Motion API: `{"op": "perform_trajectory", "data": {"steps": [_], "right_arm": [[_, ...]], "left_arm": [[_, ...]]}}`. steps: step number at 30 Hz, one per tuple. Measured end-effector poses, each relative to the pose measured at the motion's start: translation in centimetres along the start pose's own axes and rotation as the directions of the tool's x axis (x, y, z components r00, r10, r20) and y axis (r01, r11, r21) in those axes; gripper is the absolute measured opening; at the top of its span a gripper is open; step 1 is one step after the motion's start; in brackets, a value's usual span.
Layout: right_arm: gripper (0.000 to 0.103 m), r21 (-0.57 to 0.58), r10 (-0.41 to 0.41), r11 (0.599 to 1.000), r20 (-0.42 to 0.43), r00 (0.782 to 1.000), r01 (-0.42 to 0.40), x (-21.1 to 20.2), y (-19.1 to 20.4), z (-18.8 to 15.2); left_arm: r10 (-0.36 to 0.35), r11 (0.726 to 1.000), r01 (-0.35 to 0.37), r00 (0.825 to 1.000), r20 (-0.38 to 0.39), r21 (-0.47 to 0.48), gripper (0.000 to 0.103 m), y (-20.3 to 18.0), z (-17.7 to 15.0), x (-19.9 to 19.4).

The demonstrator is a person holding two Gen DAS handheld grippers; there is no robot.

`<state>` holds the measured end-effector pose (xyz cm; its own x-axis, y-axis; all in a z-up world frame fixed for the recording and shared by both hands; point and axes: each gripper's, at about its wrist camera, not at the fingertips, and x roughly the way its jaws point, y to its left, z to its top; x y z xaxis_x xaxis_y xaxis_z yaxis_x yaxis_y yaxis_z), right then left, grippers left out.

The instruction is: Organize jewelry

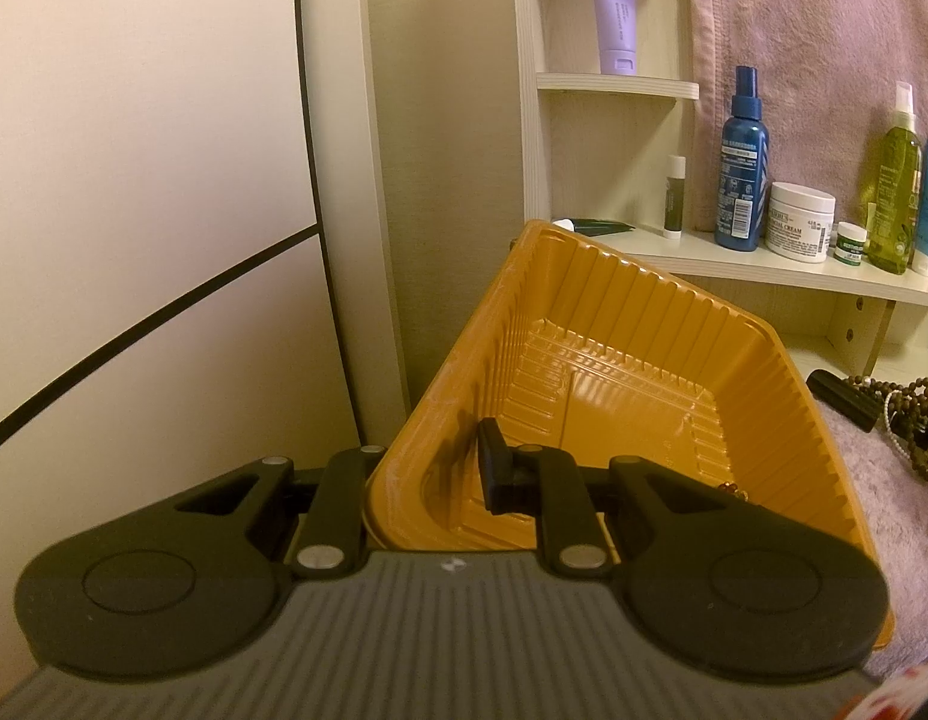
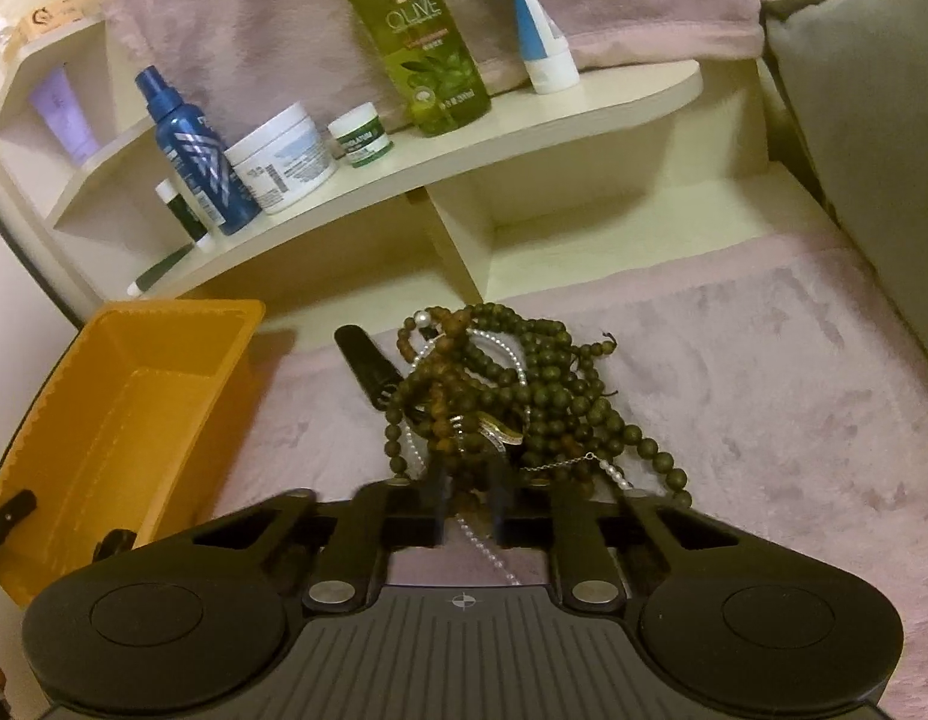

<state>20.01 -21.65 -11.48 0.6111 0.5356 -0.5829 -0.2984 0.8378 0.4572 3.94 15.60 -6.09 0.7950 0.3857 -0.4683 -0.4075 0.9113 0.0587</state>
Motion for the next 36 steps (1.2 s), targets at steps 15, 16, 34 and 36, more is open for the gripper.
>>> {"op": "perform_trajectory", "data": {"steps": [15,16,34,36], "right_arm": [[0.007,-0.045,0.16,0.987,0.123,0.979,-0.156,-4.7,4.4,2.6],[0.007,-0.045,0.185,0.982,0.122,0.975,-0.181,-4.7,5.1,2.7],[0.007,-0.154,0.403,0.899,-0.076,0.912,-0.41,3.2,16.1,0.6],[0.007,-0.158,0.393,0.901,-0.103,0.914,-0.405,4.2,16.3,0.3]], "left_arm": [[0.002,1.0,-0.002,1.0,-0.002,0.001,0.017,0.1,0.1,0.1],[0.002,1.0,-0.002,1.0,-0.002,0.001,0.017,0.1,0.1,0.1],[0.004,1.0,-0.004,1.0,-0.01,-0.006,0.018,0.1,0.1,0.1],[0.004,1.0,-0.004,1.0,-0.01,-0.008,0.018,0.1,0.0,0.1]]}}
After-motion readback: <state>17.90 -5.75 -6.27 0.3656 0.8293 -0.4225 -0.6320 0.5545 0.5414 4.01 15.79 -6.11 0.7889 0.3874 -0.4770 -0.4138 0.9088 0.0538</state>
